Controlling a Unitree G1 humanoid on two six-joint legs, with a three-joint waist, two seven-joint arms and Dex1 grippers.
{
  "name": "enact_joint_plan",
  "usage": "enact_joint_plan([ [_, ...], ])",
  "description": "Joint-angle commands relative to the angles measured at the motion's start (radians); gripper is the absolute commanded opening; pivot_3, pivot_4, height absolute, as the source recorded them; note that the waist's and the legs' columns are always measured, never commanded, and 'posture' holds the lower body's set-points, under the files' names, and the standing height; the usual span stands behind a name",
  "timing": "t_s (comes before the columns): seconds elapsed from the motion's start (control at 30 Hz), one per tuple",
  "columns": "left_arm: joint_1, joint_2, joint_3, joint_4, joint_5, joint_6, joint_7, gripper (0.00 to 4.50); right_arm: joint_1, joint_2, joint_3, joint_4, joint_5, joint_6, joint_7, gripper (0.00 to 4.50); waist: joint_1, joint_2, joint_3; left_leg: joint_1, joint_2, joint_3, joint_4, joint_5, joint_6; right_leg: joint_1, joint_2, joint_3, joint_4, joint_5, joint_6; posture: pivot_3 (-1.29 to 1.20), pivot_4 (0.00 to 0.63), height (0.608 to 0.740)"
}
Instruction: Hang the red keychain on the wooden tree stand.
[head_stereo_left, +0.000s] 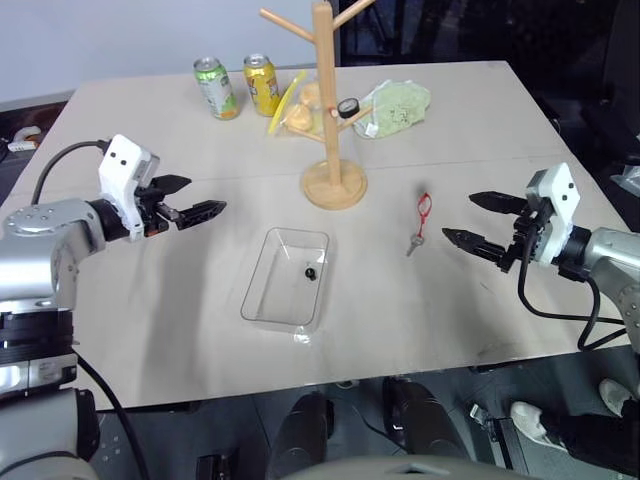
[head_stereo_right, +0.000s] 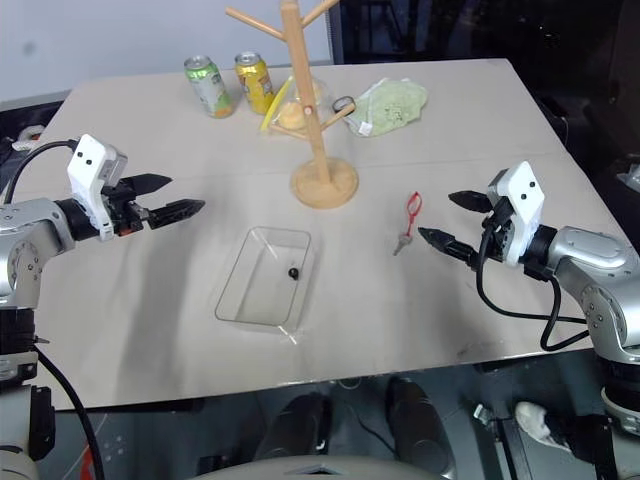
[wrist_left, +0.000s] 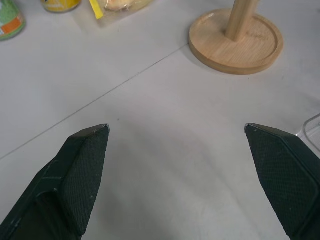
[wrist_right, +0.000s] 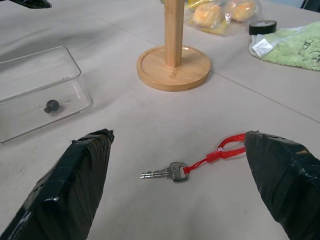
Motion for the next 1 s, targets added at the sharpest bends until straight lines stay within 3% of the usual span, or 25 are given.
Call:
enact_joint_plan([
  [0.03,-0.017,0.019,0.003,-0.018,-0.008,0.004,-0.019,4.47,-0.015,-0.006,-0.014,-0.019,0.02,0.005,-0.004,4.5,0.001,0.0,0.0,0.0,0.0,0.0,0.0,0.0,0.0,0.0,0.0,0.0,0.0,0.0,0.0,0.0,0.15,0.74],
  [0.47,0.17,0.062,0.059,-0.415,-0.24,0.309,-0.091,4.47,-0.011,-0.046,0.063,-0.18,0.136,0.102,0.066,4.5,-0.001,0.0,0.0,0.0,-0.001,-0.001,0.0,0.0,0.0,0.0,-0.001,-0.001,0.0,0.0,0.001,0.0,0.15,0.74],
  [1.0,0.221,-0.079,-0.092,-0.499,-0.138,0.361,0.195,4.47,-0.103,-0.066,0.195,-0.263,0.096,0.02,0.134,4.5,0.004,-0.001,0.0,0.0,-0.002,-0.001,0.003,0.0,0.0,0.001,-0.002,-0.001,0.003,0.0,0.0,0.0,0.15,0.74],
])
